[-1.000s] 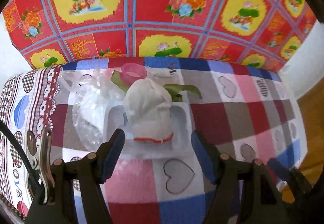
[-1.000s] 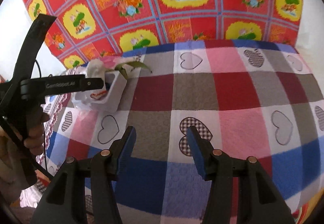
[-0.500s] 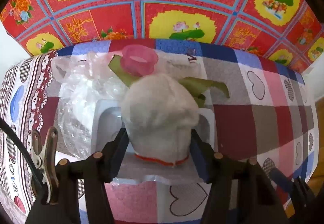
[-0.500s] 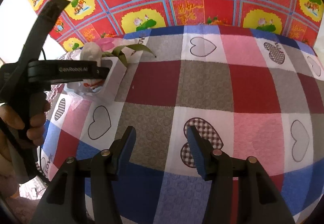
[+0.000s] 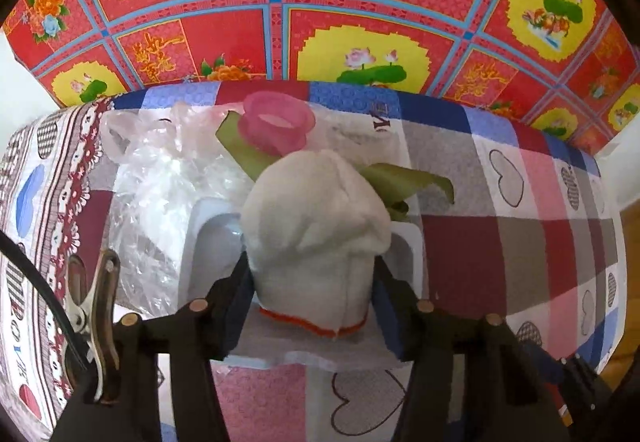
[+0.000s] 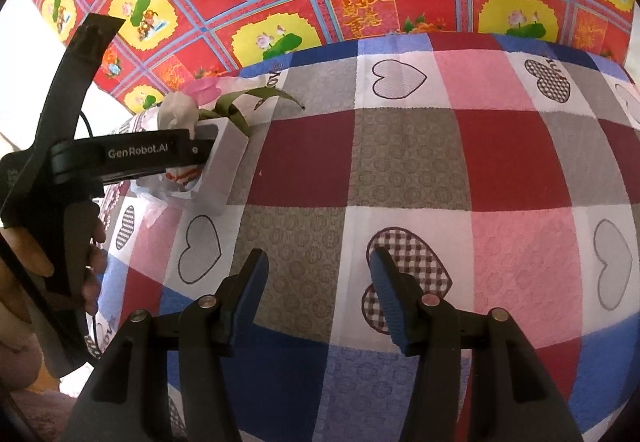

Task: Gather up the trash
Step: 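Lower the left gripper onto the white cloth bundle and close it, then lift the white cloth bundle with the left gripper while the right gripper reaches the pink ring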

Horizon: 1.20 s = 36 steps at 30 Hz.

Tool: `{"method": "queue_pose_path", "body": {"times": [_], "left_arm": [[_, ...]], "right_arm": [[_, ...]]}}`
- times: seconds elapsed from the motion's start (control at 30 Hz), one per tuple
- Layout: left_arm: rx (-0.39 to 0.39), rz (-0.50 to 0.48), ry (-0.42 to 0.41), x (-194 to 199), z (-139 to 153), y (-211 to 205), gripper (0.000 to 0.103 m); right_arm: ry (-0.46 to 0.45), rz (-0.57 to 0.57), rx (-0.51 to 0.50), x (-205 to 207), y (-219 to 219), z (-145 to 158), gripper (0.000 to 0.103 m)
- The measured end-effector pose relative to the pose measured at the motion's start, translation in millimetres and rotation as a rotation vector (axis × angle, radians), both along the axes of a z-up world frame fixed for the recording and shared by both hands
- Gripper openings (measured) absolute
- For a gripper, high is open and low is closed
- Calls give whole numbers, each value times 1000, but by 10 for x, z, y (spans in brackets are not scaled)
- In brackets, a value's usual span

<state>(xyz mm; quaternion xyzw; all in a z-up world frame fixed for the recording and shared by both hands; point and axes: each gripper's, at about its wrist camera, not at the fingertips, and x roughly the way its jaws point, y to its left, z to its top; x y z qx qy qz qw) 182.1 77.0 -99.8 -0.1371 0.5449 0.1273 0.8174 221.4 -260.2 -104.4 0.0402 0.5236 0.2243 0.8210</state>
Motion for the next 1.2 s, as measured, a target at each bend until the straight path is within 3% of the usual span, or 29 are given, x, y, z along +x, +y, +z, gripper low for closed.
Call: {"method": "queue_pose_path", "body": {"times": [0.07,0.13,0.3,0.37,0.4,0.5,0.57,0.9,1.2], "left_arm": [[-6,-8,19,19,-28,-18,70],[-5,-26,52,57,-29,-24,70],[-21,-30,90,111,-25,-4,68],[-15,-28,84,95,-6,-2,58],[-20,-30,66,72,19,2,44],[-27,-55,47,-13,82,27,28],[-34,-78,30,-81,135,48,25],[-77,-96,-90,-415,532,330,22],[-85,-34,-126,-600,591,755,22]], "right_arm": [[3,-11,21,-3,-13,-1,58],[0,-25,84,-18,-37,-15,70],[1,-24,63,-11,-6,-4,70],[3,-18,40,-8,19,-1,70],[8,-16,37,-5,26,-2,70],[28,-12,60,-3,32,-3,70],[24,-9,66,-14,50,23,68],[-73,31,76,86,389,388,67],[-106,103,60,448,1015,515,67]]}}
